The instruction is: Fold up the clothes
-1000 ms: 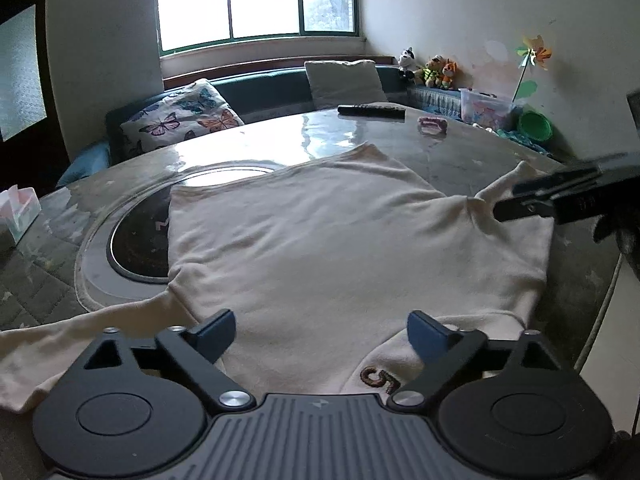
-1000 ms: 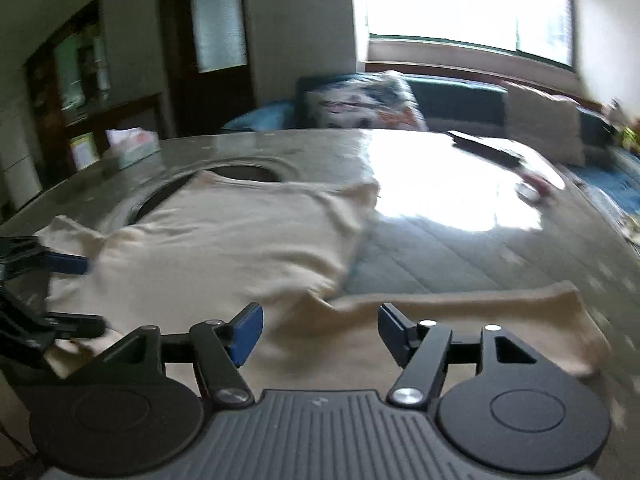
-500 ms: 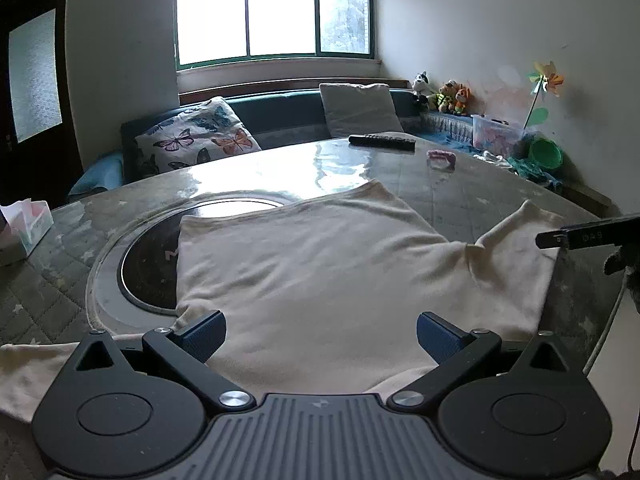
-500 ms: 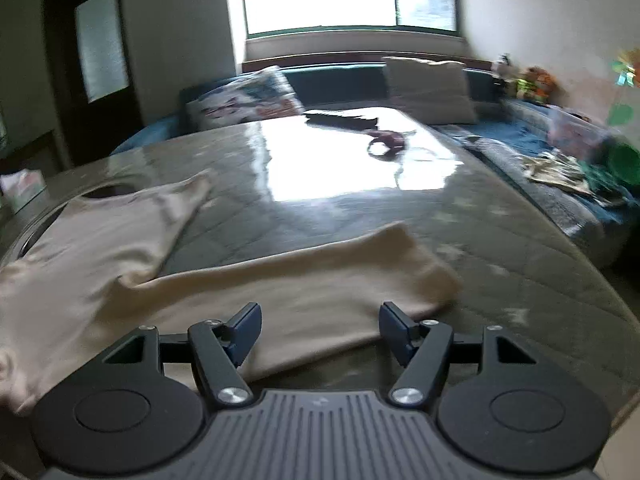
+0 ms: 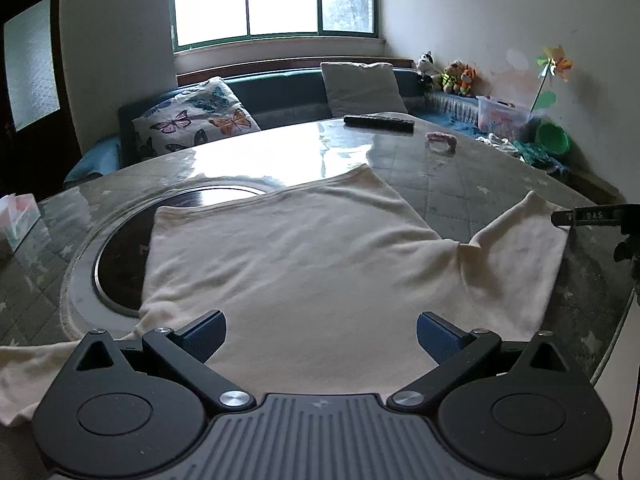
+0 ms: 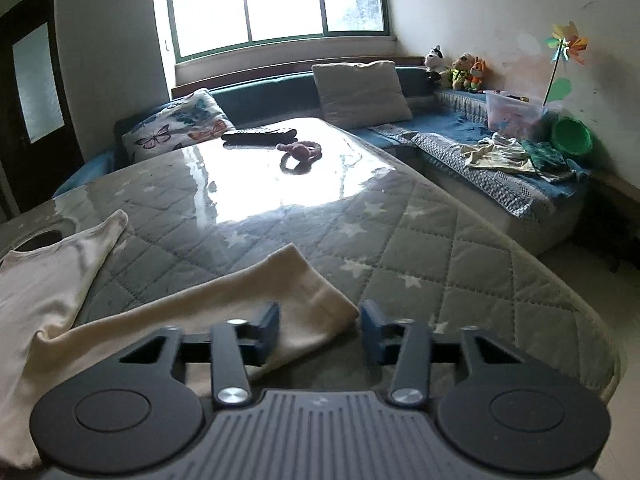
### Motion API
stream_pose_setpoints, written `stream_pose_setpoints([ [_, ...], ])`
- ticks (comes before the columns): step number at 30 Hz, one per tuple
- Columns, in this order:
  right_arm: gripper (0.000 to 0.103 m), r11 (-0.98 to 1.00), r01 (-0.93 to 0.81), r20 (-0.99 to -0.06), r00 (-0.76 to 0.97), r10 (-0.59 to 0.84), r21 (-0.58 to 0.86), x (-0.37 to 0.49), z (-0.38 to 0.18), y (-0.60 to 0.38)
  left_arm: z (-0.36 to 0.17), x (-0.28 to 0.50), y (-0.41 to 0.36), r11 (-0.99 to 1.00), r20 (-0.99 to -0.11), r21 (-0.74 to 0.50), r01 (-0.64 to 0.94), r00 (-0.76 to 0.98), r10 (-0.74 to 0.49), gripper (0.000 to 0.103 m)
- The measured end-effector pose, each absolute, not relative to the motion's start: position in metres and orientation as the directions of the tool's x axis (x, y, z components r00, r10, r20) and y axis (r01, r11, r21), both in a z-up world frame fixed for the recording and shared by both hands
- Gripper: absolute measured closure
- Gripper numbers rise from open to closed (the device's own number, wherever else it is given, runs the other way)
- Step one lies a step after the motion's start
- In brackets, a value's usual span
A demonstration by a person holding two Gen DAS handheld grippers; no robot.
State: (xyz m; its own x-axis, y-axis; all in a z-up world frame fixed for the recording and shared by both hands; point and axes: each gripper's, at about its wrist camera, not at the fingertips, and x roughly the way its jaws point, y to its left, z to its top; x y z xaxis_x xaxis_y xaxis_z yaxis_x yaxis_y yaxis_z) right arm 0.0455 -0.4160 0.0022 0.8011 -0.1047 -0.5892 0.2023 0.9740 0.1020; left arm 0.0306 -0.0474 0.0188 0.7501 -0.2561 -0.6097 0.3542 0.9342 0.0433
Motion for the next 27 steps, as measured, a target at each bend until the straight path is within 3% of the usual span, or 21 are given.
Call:
stream_pose_setpoints([
  [3,0.092,0.969,0.214,-0.583,0.806,-0.101,0.128,0.043,0.003,-0.419,0.015,0.032,-0.062,0.923,-0.617,0.066,0.380,0.742,-0.262,0.000],
  [16,0.098,0.957,0.162,-0.499,0.867,-0.021,0.242,0.019,0.042,-0.424,-0.008,0.038,-0.102,0.874,-0.652,0.148,0.463,0.710,-0.266,0.000],
  [27,0.099,0.966,-0.143,-0.319,0.925,0.208,0.213,0.000,0.131,-0.363,-0.007,0.036,-0.093,0.881,-0.641,0.123,0.457,0.714,-0.281,0.000],
])
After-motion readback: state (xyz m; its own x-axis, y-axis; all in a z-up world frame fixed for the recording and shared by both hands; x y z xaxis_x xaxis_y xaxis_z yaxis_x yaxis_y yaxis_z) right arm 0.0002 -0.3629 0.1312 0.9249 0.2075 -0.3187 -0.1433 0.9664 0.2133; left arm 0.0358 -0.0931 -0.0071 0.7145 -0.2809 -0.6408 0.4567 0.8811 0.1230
